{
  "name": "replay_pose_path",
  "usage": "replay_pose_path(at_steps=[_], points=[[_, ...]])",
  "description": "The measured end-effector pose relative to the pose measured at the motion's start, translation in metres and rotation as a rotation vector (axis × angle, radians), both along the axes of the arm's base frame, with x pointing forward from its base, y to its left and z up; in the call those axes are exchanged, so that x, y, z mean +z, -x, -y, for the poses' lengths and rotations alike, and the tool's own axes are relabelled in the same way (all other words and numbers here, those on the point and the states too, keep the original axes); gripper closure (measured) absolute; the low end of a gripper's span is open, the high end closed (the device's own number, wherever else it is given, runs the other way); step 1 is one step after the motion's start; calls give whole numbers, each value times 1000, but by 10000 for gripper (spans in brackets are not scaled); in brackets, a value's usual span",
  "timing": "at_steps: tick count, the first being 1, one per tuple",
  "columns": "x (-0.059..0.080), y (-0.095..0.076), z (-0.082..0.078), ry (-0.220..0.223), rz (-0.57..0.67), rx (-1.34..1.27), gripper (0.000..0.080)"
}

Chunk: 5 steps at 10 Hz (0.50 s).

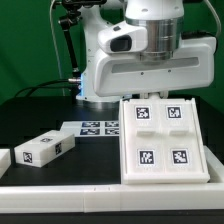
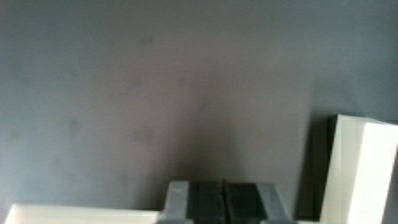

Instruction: Assemble cabinet

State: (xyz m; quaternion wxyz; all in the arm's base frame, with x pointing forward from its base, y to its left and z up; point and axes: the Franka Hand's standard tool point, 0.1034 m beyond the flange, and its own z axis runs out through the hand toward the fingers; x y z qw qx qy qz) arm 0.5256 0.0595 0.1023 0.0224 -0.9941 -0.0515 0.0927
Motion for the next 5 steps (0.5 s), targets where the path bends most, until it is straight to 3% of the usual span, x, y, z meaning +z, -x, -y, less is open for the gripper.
replay_pose_path(at_steps=[2,5], points=[[13,-8,2,0,-20,0,797],[15,-8,3,0,-45,3,797]])
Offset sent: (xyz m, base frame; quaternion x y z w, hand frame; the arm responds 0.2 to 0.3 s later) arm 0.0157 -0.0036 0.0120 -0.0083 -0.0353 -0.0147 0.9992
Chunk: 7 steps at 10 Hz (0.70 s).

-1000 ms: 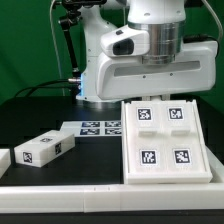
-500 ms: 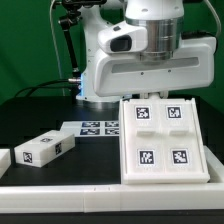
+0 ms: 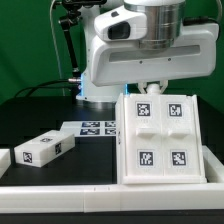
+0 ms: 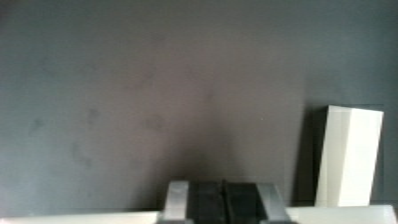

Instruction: Assemble cabinet

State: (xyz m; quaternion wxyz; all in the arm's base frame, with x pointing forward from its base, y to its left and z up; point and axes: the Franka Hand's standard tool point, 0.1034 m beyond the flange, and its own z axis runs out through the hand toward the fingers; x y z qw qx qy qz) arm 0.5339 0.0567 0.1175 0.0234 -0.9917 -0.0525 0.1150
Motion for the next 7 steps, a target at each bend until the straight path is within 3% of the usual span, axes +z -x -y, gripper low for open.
replay_pose_path(at_steps=[3,7], points=[[1,0,0,1,-5,2,797],[22,-16,0,-2,-9,9,797]])
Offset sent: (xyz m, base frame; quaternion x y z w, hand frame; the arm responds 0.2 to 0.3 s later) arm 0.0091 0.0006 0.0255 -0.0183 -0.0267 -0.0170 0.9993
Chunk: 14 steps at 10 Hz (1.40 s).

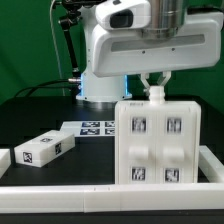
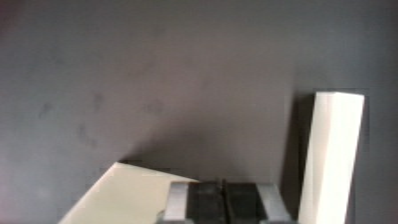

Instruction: Assemble cabinet

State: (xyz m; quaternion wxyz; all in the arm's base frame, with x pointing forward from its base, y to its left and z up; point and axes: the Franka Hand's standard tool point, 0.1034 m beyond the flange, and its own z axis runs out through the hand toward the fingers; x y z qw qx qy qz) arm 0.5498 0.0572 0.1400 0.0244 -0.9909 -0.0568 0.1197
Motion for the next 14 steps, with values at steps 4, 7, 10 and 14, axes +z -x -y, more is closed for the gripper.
replay_pose_path(at_steps=[4,7,10,14], points=[[1,-1,2,0,-5,-2,695],[-1,3,2,12,-3,-28,375],[-19,43,17,41,15,-118,66],[-31,58,28,41,32,-114,2]])
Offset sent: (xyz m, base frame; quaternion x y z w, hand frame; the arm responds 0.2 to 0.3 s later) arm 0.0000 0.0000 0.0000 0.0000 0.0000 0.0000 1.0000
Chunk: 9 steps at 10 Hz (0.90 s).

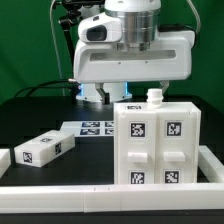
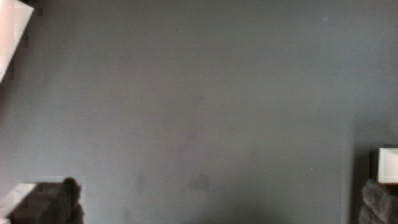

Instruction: Assemble cabinet

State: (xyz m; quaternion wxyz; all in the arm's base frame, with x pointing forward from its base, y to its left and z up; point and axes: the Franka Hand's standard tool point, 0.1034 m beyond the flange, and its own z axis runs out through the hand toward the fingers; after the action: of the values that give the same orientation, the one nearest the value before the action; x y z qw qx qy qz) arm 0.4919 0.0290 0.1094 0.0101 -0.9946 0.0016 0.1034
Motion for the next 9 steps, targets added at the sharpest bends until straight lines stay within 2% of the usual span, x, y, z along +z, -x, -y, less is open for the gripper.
replay_pose_path(at_steps=[2,3,4,5,6,7,8,9], points=[[-1,2,3,2,5,-7,3],[-3,9,18,13,38,-53,3],[-9,27,42,34,94,-148,3],[-12,37,52,38,91,-162,3],[-14,35,63,45,115,-176,3],[-16,37,86,46,135,-156,3],[-15,37,100,51,137,-165,3],[-15,37,98,53,136,-183,3]])
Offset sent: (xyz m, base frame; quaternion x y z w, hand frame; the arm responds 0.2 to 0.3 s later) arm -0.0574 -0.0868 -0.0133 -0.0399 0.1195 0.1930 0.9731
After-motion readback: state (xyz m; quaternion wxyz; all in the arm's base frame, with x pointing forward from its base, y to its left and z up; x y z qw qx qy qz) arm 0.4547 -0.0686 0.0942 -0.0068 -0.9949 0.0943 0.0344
